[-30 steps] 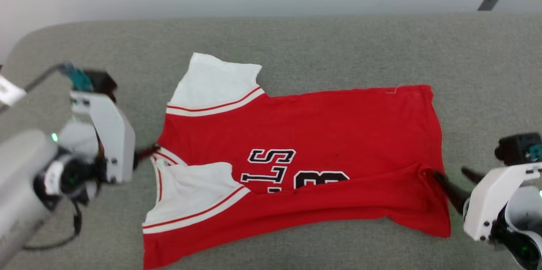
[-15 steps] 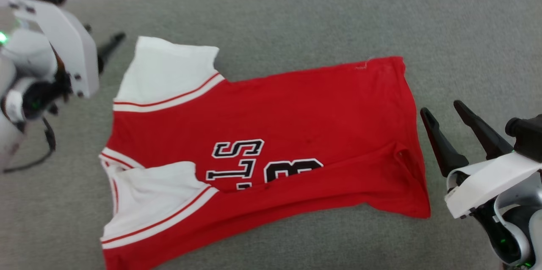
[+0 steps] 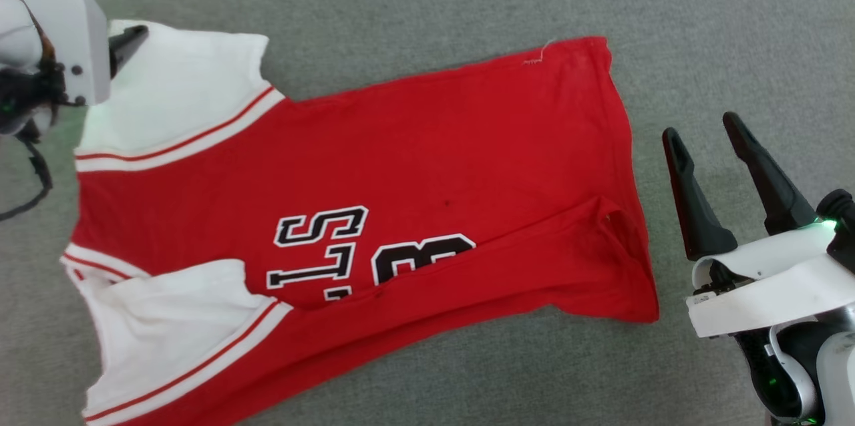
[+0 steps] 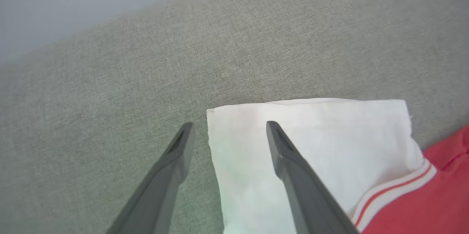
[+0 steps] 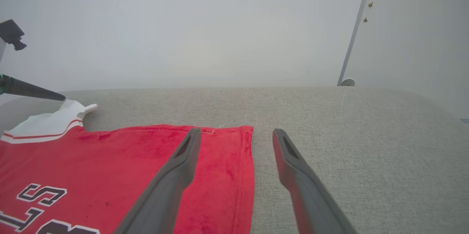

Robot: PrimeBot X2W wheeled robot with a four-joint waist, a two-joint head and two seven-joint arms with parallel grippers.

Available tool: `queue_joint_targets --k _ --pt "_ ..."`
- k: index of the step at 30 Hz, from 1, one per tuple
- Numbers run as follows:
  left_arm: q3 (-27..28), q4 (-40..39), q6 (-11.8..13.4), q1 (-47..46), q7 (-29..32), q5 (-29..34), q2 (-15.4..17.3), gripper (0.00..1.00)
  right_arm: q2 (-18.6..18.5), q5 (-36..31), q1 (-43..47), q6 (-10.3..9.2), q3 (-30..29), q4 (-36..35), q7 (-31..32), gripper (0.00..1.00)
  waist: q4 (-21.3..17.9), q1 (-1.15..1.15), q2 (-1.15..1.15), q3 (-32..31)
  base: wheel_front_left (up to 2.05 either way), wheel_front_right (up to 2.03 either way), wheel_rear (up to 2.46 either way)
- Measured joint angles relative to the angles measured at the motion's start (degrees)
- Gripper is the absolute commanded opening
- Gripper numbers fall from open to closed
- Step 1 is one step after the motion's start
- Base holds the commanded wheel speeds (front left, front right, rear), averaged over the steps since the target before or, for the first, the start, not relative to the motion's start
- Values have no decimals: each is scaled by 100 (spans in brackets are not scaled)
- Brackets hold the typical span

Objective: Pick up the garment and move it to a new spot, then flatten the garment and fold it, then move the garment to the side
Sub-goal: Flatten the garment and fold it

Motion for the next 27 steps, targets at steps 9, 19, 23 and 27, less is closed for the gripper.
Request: queue_joint_targets --k 9,19,23,27 --pt "20 535 48 -161 504 -165 -36 100 119 -215 -8 1 -14 -270 34 100 -191 0 0 276 0 0 0" --pt "64 730 97 -220 889 -376 -178 0 142 -156 -268 1 -38 -444 143 100 -179 0 0 338 0 0 0" --pt "71 772 60 -238 829 -391 -280 0 -62 47 -703 1 -67 -147 279 100 -107 0 0 327 0 0 0" --pt "60 834 19 -233 780 -393 -382 0 -244 227 -1289 0 35 474 687 100 -33 0 0 272 0 0 0"
